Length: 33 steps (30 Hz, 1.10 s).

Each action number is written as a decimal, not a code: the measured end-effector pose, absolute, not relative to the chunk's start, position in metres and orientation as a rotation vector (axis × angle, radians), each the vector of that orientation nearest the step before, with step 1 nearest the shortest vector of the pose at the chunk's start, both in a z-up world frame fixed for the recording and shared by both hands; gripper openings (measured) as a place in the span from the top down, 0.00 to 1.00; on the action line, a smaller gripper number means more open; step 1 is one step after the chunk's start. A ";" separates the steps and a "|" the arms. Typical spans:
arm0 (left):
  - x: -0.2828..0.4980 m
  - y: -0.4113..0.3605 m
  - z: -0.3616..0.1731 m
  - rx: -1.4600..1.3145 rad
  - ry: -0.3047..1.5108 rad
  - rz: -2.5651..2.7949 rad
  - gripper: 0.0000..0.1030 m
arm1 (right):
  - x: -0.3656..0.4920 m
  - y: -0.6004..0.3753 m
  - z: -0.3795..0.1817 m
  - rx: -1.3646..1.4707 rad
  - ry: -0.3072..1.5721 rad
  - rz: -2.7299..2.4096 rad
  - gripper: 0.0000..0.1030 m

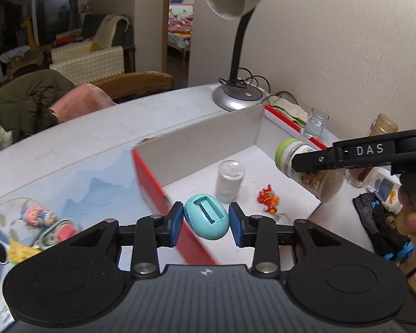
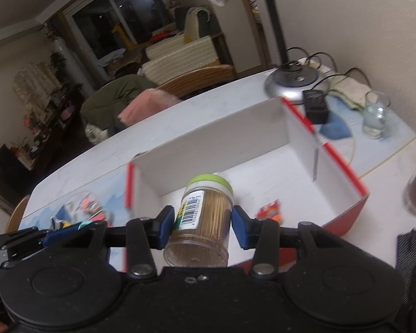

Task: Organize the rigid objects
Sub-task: 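Carry the sharpener and toothpick jar with both tools into the red shoebox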

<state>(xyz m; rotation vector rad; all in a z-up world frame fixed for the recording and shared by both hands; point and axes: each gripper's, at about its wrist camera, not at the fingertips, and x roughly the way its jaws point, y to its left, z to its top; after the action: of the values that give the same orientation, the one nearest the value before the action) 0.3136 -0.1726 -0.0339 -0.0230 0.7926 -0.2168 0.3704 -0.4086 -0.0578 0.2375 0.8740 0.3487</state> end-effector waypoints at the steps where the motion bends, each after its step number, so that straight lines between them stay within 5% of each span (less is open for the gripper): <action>1: 0.319 -0.177 -0.035 -0.021 0.801 -0.224 0.66 | 0.375 -0.412 -0.060 0.236 0.873 0.343 0.57; 33: 0.445 -0.265 -0.131 0.037 1.211 -0.302 0.66 | 0.487 -0.414 -0.144 0.027 1.080 0.399 0.57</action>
<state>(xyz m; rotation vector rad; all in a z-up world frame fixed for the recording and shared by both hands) 0.4453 -0.2651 -0.1306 0.0375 1.2110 -0.3017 0.4867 -0.4137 -0.1435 0.0265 1.0798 0.3988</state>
